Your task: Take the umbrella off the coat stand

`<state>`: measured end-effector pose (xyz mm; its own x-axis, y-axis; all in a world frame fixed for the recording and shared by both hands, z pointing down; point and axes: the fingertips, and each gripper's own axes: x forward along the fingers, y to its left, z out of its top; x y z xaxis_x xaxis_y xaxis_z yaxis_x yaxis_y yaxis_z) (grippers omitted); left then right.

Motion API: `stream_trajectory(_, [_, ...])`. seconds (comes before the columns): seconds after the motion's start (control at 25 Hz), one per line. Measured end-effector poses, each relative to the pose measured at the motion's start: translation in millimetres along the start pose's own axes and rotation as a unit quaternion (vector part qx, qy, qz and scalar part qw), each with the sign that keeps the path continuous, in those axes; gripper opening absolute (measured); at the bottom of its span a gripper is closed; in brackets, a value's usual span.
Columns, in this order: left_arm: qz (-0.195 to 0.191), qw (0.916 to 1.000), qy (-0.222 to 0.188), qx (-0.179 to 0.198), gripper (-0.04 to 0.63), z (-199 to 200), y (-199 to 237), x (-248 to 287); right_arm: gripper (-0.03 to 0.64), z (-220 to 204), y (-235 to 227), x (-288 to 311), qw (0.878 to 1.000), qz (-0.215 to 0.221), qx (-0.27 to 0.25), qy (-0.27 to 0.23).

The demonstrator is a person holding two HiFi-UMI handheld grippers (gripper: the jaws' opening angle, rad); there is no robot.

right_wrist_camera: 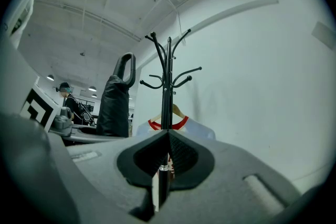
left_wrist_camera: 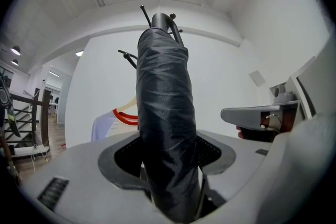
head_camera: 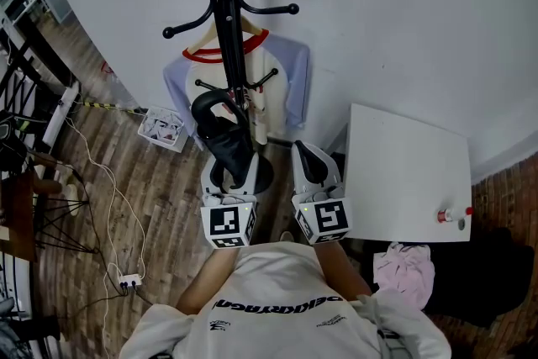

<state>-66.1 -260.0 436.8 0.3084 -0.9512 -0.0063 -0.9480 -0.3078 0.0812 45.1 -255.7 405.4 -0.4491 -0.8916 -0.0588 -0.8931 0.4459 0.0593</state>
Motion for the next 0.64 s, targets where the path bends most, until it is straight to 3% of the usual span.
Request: stream_trajectory(0.64, [-0.003, 1.0000, 0.004, -0.005, 0.259, -3.9, 2.3, 1.8, -0.003, -6.8, 0.1, 2.8, 1.000, 0.000, 0.002, 0.009])
